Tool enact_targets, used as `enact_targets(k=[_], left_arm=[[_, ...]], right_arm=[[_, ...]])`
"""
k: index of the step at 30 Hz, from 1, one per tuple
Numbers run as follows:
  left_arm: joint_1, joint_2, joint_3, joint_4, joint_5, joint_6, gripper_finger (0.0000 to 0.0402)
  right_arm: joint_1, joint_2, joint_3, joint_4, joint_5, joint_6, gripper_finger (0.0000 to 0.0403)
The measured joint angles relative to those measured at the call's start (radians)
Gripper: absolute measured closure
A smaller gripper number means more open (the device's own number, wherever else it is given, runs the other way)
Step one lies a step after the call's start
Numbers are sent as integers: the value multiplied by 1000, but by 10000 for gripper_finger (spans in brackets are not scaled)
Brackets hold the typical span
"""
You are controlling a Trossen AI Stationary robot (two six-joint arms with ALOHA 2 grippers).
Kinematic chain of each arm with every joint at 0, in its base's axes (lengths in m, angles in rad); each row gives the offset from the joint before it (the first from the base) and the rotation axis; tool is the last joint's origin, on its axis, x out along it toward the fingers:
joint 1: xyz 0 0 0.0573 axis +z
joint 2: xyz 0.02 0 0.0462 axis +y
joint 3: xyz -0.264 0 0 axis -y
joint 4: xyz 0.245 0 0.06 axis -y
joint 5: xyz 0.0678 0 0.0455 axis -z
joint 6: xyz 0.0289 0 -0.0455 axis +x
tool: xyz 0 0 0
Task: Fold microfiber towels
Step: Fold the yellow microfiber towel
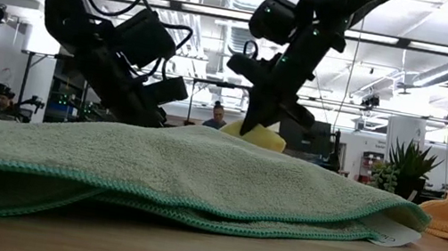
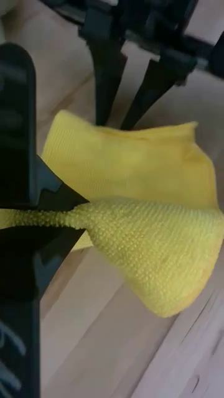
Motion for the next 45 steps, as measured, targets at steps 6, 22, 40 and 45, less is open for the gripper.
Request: enact_targets(k=[6,22,40,45], left_arm=[[0,0,0,2,4,1,307],[-1,-1,-1,5,9,20,307],[-1,-1,-1,5,15,21,307],[0,-2,-3,5,15,20,307]], right_arm=[[3,0,0,27,0,13,390],[7,89,50,86,-16,-30,390],[24,262,229,81,-57,-75,390],[24,273,233,83,-69,-79,390]])
